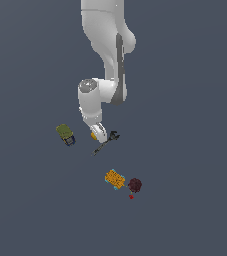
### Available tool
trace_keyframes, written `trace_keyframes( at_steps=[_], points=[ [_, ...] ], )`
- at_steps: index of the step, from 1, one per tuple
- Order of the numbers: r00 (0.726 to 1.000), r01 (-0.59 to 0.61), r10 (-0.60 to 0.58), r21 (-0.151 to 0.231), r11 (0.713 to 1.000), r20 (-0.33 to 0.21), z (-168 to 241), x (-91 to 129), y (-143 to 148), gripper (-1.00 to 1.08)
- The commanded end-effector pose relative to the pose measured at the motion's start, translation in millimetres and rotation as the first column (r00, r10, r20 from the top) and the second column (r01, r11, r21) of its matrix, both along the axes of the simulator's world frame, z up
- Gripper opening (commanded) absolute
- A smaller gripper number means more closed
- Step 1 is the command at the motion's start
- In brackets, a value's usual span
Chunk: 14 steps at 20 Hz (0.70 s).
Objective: Pick up a designated object from a clutter of objects.
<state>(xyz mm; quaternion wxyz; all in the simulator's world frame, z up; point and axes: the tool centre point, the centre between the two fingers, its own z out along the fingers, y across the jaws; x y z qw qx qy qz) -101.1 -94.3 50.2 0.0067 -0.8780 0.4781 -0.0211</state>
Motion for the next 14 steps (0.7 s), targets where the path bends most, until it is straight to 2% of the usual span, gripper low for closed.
trace_keyframes(
  at_steps=[1,7,14],
  points=[
    [1.000,0.000,0.000,0.000,1.000,0.001,3,1,2,-1.00],
    [1.000,0.000,0.000,0.000,1.000,-0.001,20,2,12,-1.00],
    [1.000,0.000,0.000,0.000,1.000,-0.006,59,4,37,-1.00]
  ],
)
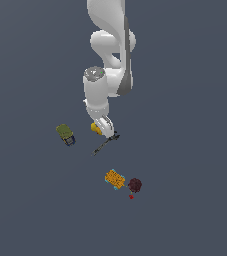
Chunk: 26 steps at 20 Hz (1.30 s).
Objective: Pick up a designated object from a clutter of objects.
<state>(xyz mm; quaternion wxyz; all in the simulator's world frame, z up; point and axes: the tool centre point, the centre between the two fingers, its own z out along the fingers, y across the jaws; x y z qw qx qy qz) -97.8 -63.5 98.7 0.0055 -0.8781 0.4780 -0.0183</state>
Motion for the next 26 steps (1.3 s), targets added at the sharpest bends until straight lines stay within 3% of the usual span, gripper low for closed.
trace_keyframes(
  at_steps=[1,26],
  points=[
    [1.000,0.000,0.000,-0.001,1.000,-0.001,17,1,10,-1.00],
    [1.000,-0.005,0.005,0.002,1.000,-0.025,228,21,141,-1.00]
  ],
)
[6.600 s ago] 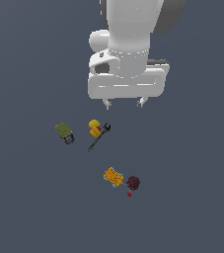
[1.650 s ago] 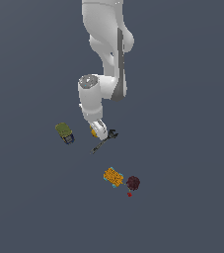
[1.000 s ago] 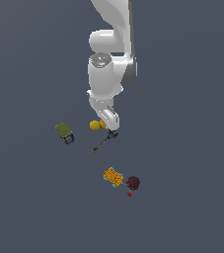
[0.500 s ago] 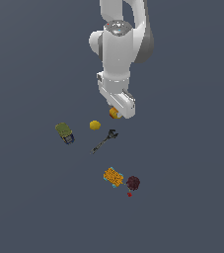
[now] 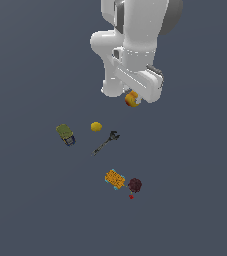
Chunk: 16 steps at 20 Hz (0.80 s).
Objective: Pick up a designated object from a clutter of objects.
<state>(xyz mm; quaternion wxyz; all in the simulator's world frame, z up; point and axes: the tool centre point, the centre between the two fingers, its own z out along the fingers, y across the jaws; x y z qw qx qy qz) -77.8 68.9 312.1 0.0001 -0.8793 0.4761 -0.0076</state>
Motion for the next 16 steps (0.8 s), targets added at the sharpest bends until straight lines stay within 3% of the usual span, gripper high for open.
trace_keyframes(
  at_steps=[1,9,16],
  points=[
    [1.000,0.000,0.000,0.001,1.000,-0.002,23,3,14,-1.00],
    [1.000,-0.002,0.002,0.005,1.000,-0.010,81,12,51,-1.00],
    [1.000,-0.002,0.002,0.007,1.000,-0.012,107,18,67,-1.00]
  ],
)
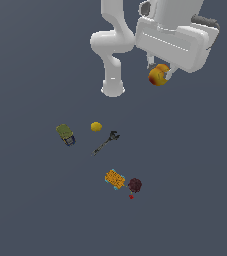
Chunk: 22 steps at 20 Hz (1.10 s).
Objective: Pick up a designated object from a clutter of objects.
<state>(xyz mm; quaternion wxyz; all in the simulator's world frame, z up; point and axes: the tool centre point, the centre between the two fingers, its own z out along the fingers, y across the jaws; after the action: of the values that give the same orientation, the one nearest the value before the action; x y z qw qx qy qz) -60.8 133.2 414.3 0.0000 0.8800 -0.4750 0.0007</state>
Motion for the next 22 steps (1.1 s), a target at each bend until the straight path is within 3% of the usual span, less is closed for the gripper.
trace_keyframes(
  at_steps=[1,11,22],
  points=[
    [1.000,0.001,-0.001,0.001,1.000,-0.001,7,2,4,-1.00],
    [1.000,0.000,0.000,0.001,1.000,-0.002,13,5,7,-1.00],
    [1.000,0.001,-0.001,0.000,1.000,-0.002,28,23,3,-1.00]
  ],
)
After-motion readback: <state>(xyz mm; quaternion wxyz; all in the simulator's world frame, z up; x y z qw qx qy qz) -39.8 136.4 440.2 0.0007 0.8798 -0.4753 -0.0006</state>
